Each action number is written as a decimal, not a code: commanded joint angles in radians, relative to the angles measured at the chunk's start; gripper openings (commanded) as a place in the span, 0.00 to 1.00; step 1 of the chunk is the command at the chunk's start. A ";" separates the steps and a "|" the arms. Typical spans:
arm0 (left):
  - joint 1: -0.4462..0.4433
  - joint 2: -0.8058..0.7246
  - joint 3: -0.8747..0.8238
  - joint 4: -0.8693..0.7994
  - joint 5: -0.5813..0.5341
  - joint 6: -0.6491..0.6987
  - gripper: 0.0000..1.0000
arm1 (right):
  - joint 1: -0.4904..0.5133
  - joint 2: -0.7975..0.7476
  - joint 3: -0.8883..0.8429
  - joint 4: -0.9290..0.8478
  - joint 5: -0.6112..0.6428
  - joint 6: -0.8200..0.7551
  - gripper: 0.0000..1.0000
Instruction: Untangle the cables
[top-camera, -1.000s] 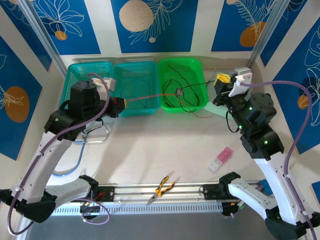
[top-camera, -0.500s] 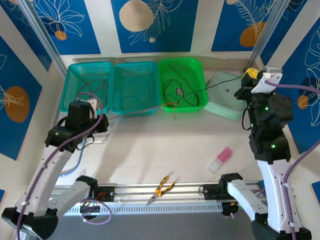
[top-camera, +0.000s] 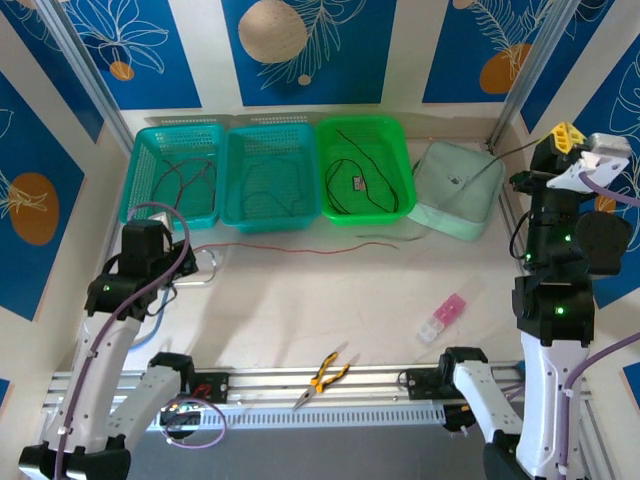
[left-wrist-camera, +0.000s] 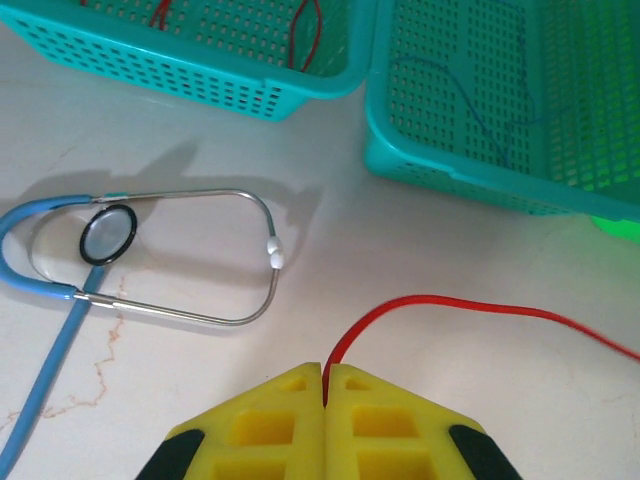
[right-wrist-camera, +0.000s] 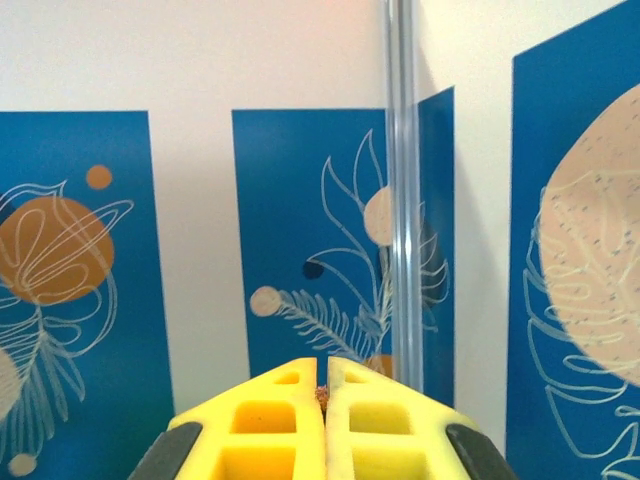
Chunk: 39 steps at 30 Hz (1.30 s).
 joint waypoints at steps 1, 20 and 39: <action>0.035 -0.015 -0.004 -0.026 0.033 0.008 0.00 | -0.033 -0.018 0.027 0.105 0.027 -0.052 0.00; 0.058 -0.003 0.000 0.014 0.172 -0.024 0.00 | -0.091 0.146 0.183 0.021 -0.283 0.252 0.00; 0.058 -0.029 -0.023 0.035 0.197 -0.066 0.00 | 0.220 0.593 0.525 0.228 -0.308 0.325 0.00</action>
